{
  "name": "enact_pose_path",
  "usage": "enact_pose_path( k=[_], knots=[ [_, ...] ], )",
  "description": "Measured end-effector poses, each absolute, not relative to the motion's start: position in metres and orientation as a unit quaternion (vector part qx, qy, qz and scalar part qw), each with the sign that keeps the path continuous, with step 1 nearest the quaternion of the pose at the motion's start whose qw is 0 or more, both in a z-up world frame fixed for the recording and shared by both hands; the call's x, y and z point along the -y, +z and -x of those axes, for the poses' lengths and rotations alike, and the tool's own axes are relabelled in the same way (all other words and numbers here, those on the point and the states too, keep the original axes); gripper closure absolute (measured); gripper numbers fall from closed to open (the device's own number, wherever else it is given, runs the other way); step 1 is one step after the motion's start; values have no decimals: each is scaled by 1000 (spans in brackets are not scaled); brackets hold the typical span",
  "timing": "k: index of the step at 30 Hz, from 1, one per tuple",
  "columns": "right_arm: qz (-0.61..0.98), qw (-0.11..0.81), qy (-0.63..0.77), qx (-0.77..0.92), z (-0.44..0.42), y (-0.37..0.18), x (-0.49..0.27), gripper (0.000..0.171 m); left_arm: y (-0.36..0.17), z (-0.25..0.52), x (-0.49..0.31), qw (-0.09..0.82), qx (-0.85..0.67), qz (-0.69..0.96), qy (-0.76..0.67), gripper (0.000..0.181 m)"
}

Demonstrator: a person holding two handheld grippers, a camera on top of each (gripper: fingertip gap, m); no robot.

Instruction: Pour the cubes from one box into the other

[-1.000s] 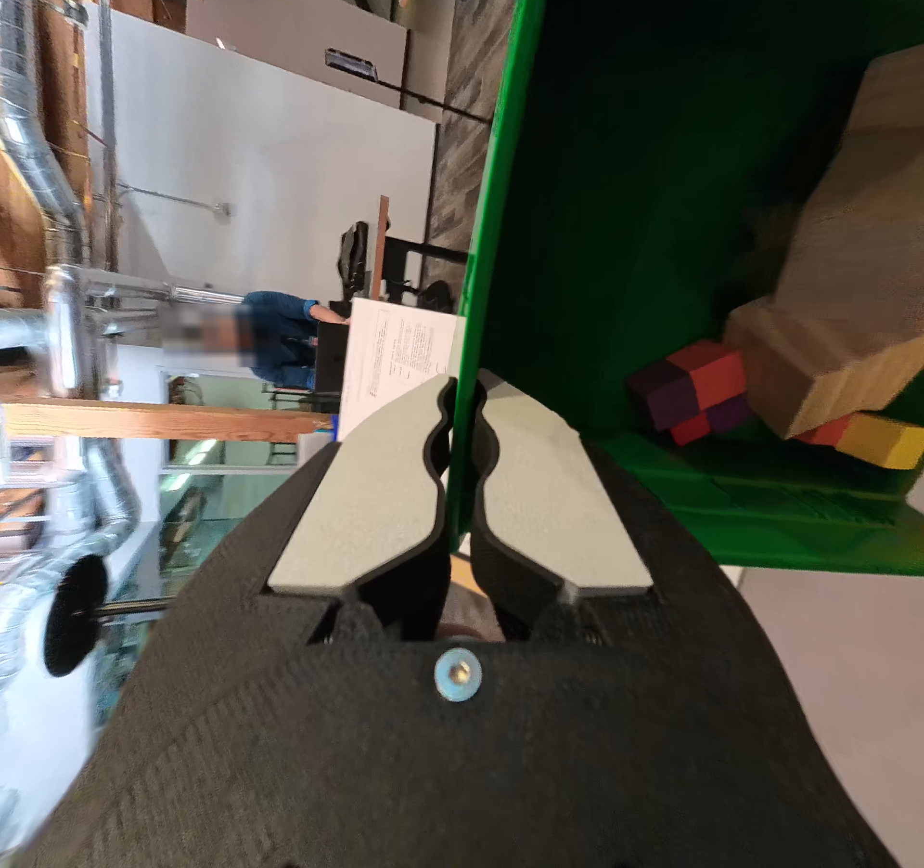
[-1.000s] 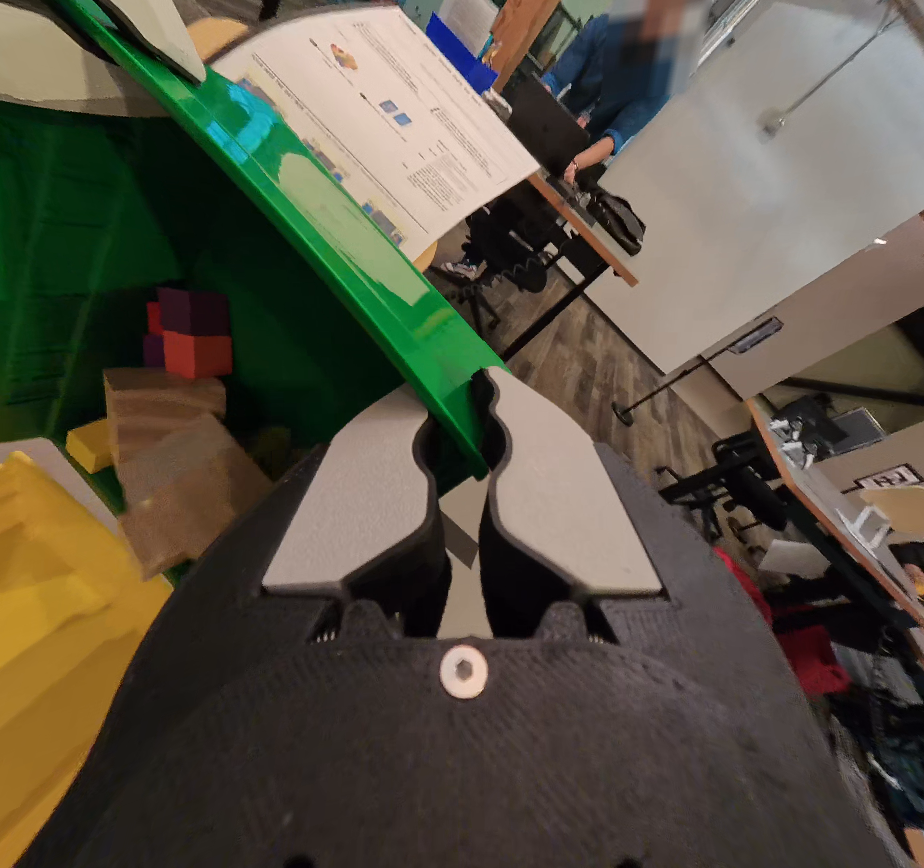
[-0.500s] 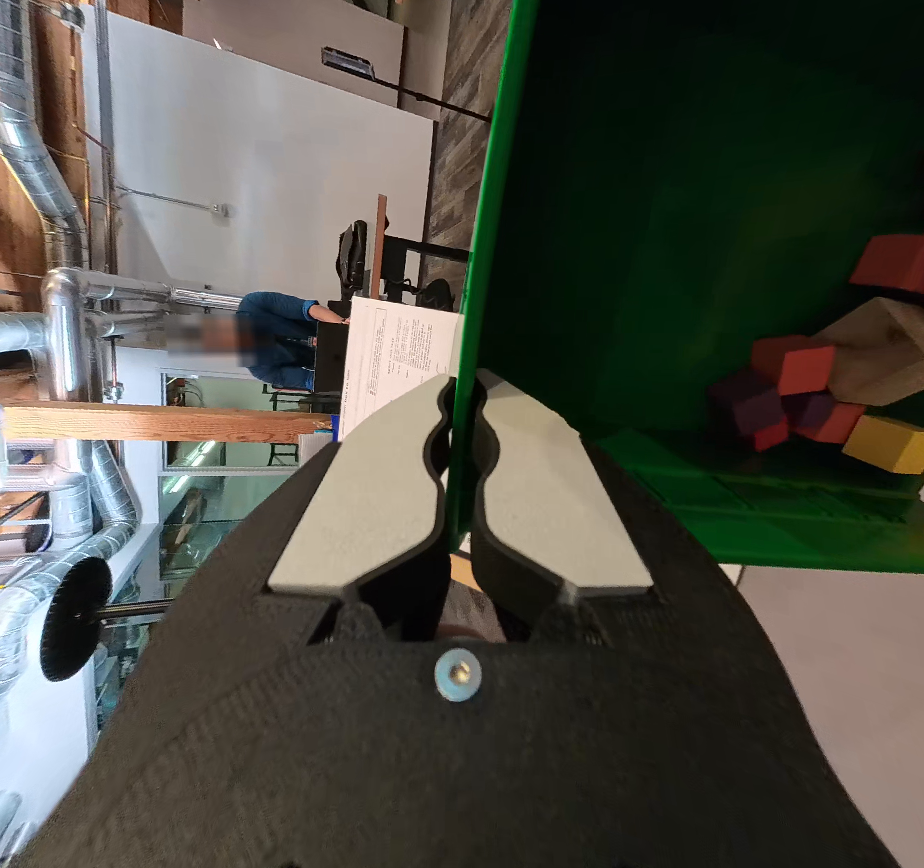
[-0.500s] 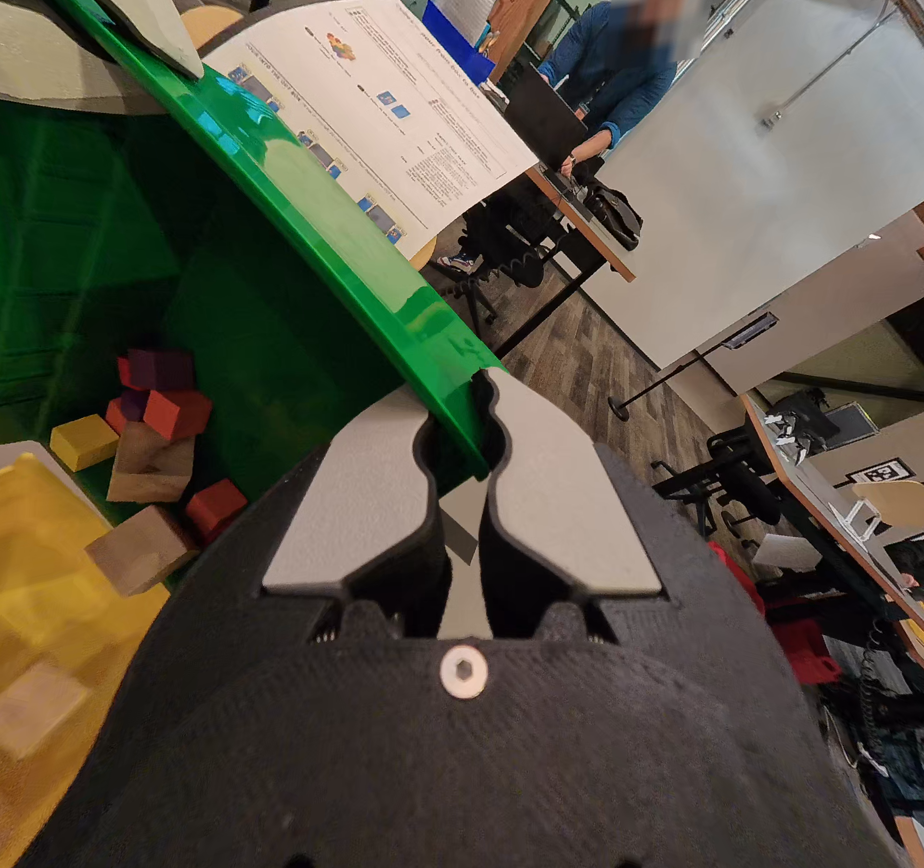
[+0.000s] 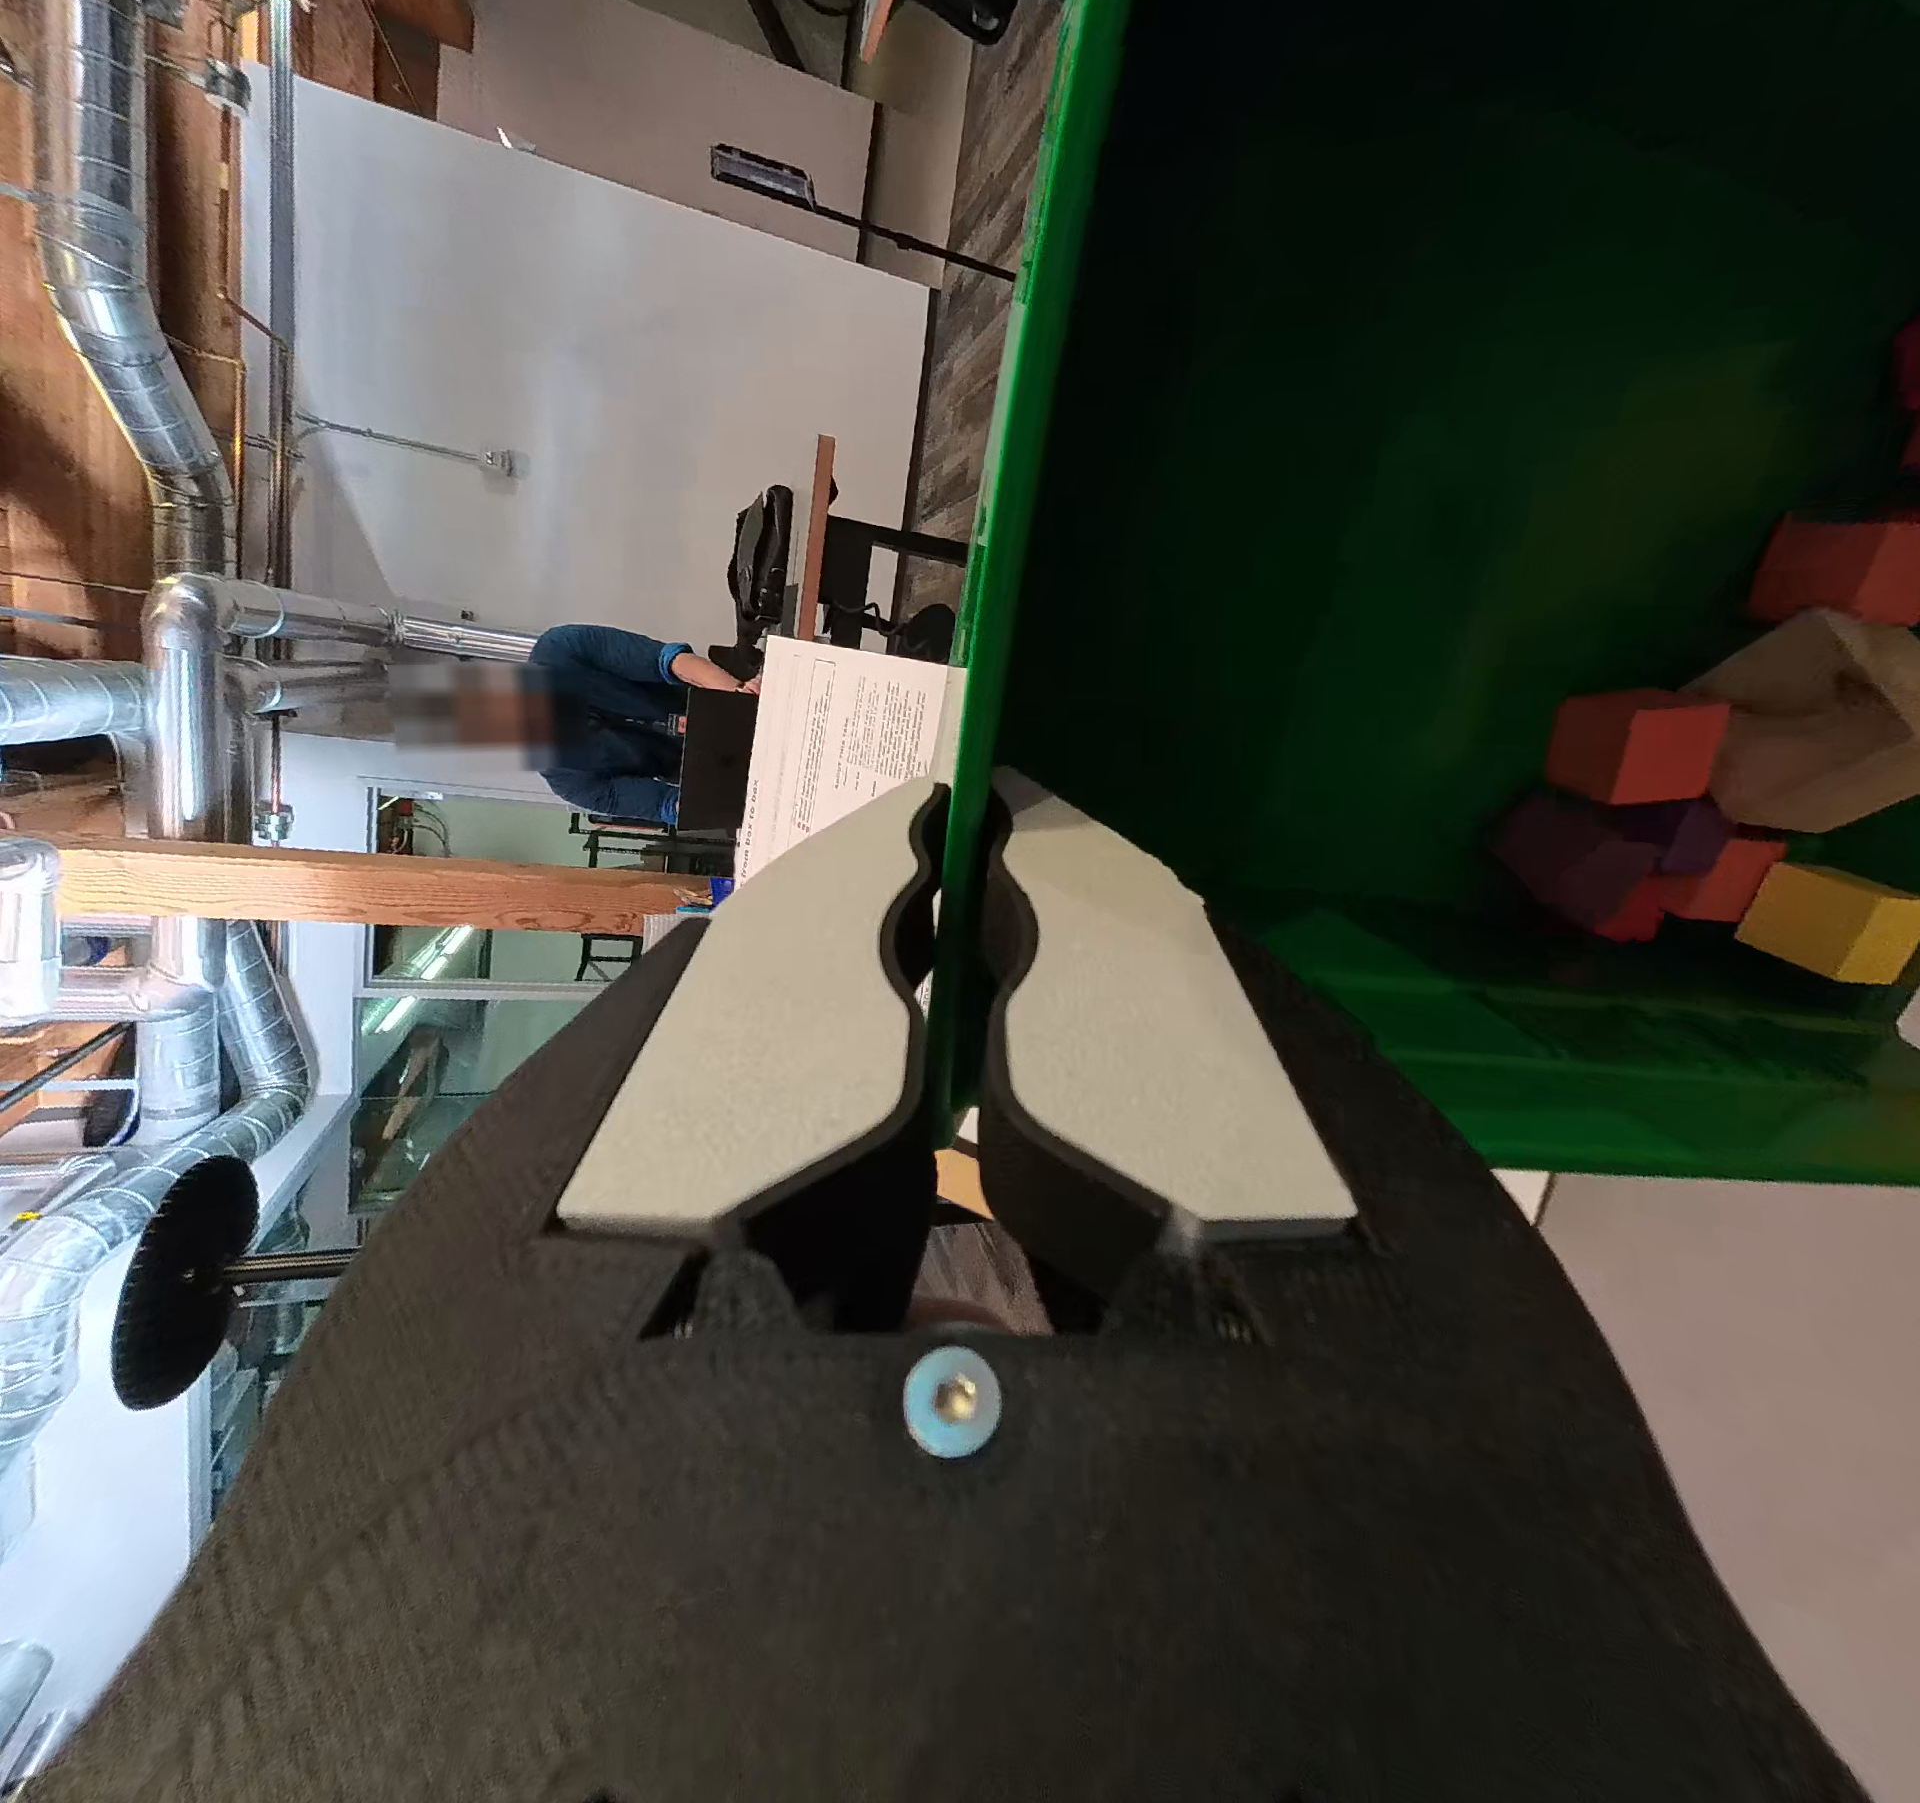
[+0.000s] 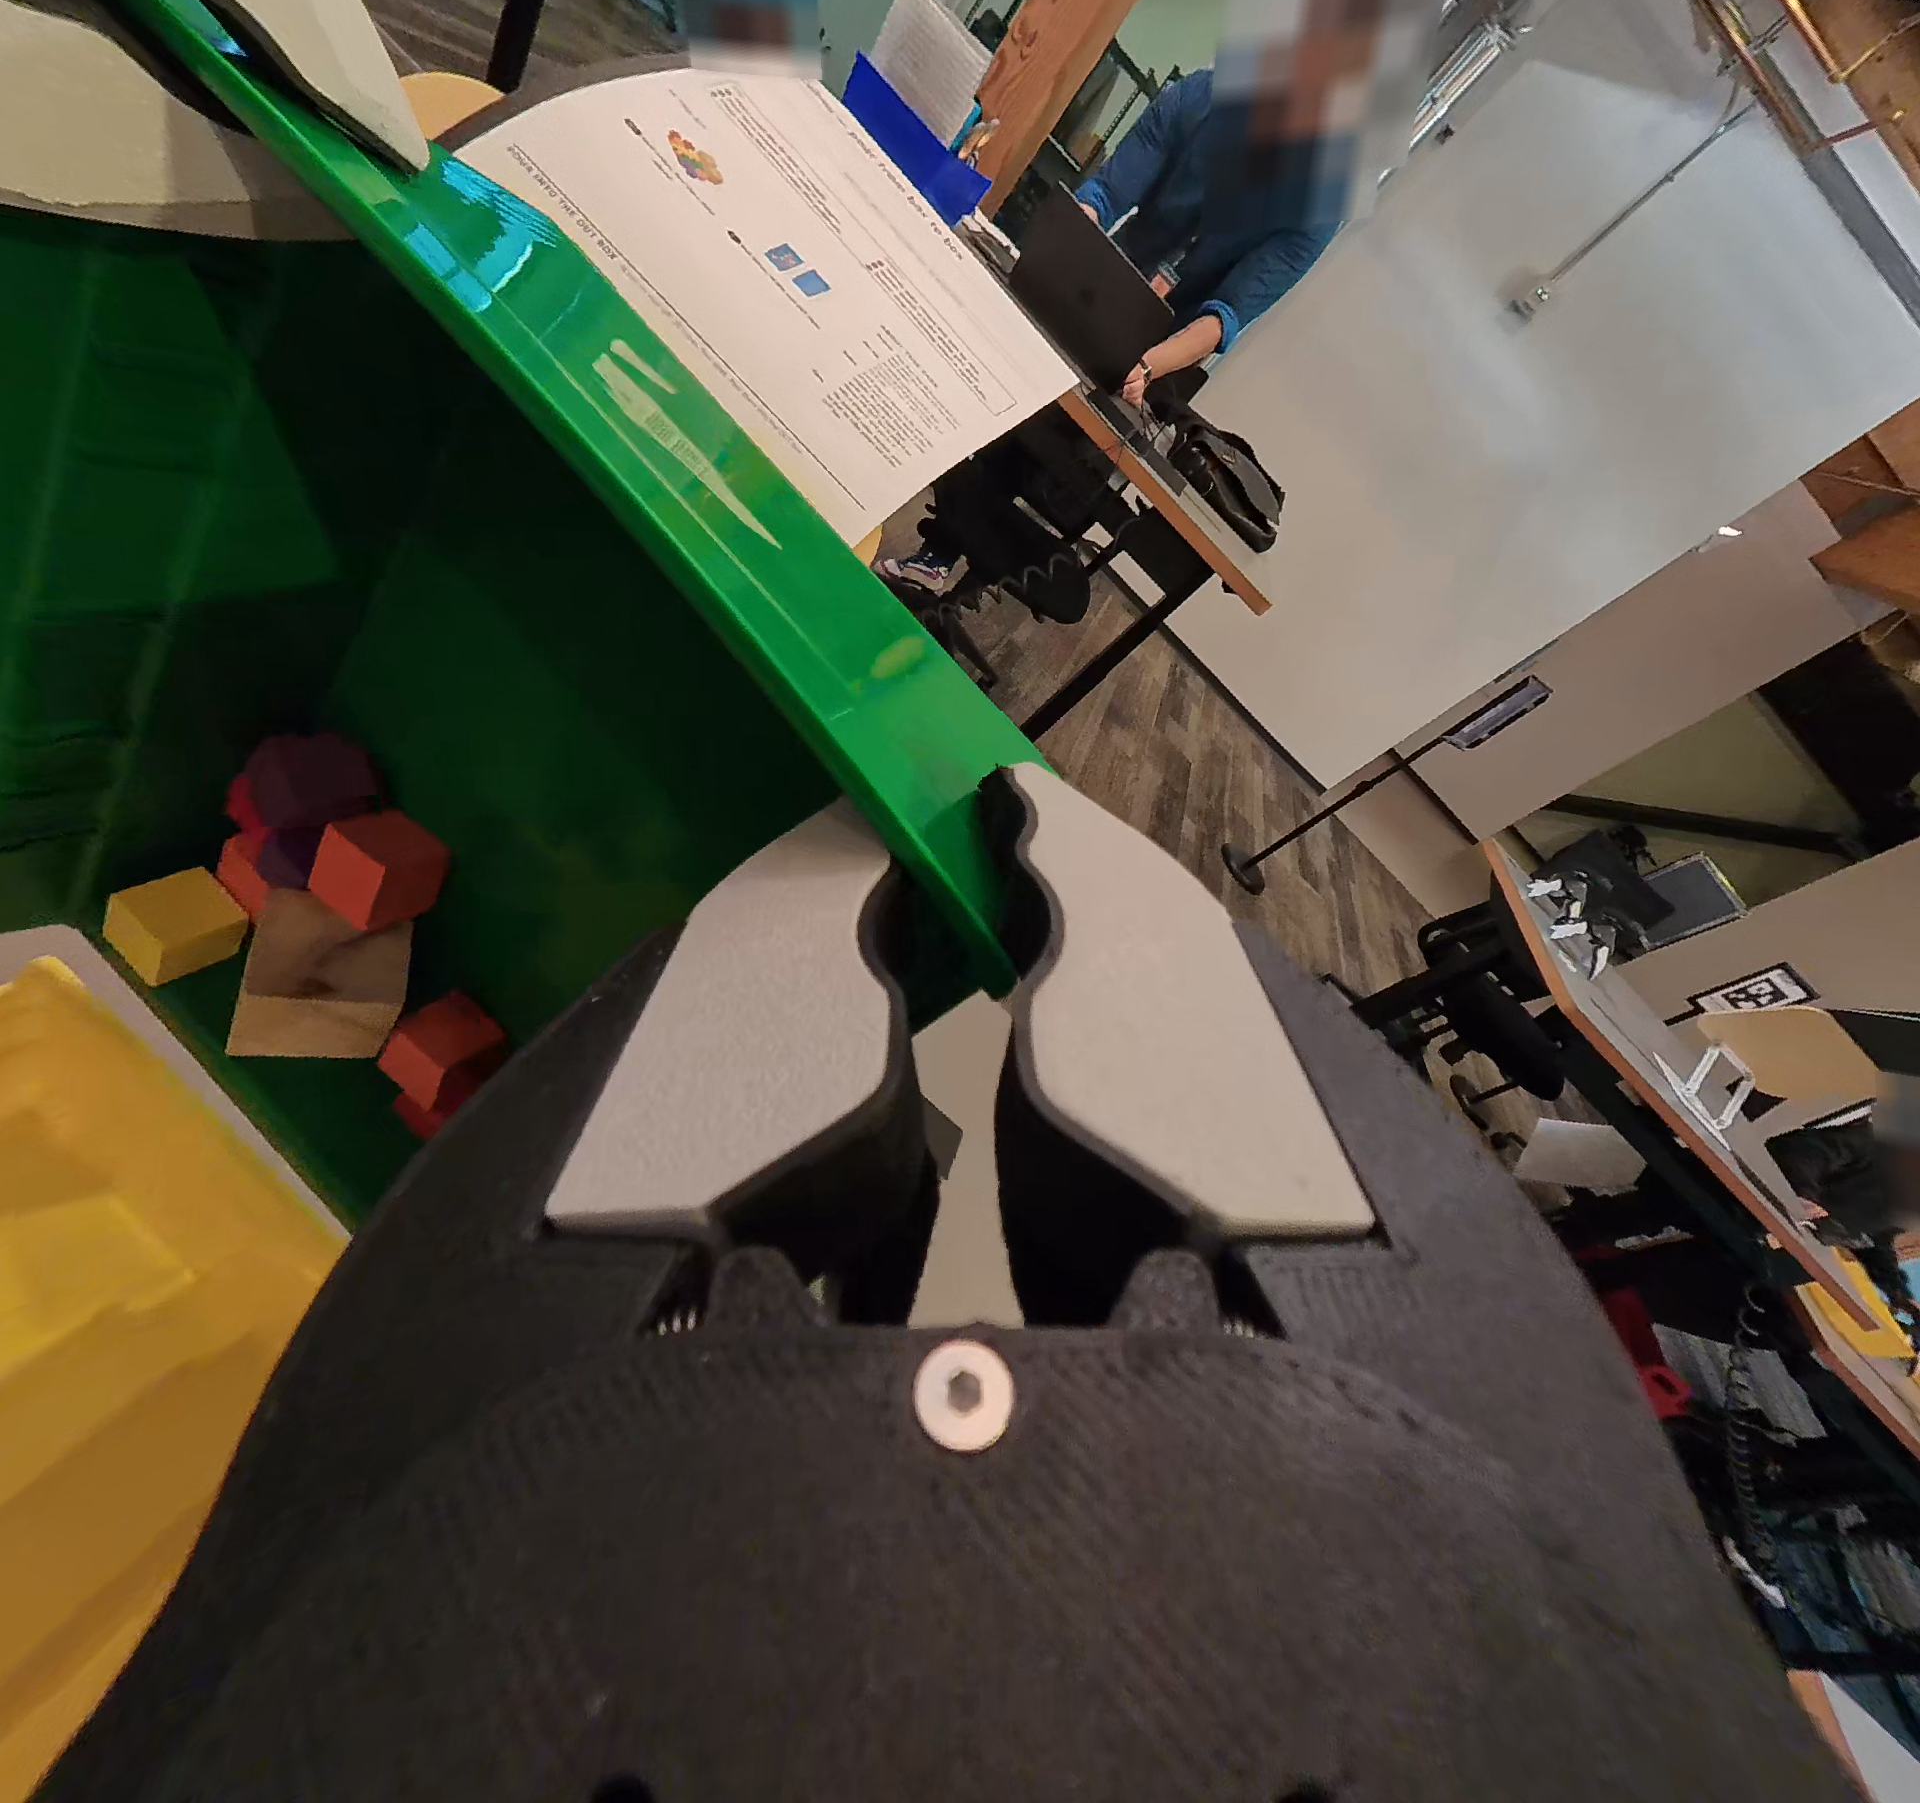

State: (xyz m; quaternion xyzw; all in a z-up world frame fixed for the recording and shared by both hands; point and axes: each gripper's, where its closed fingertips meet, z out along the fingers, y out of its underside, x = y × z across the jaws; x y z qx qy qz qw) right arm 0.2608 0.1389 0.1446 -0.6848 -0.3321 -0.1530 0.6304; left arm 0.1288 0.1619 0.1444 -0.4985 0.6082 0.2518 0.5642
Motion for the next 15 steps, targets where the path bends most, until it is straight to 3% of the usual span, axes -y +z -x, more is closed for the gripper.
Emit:
enact_pose_path(
  k=[15],
  knots=[
    [684,635,-154,325,-261,142,-128,163,145,-129,-152,574,-605,489,257,179]
  ],
)
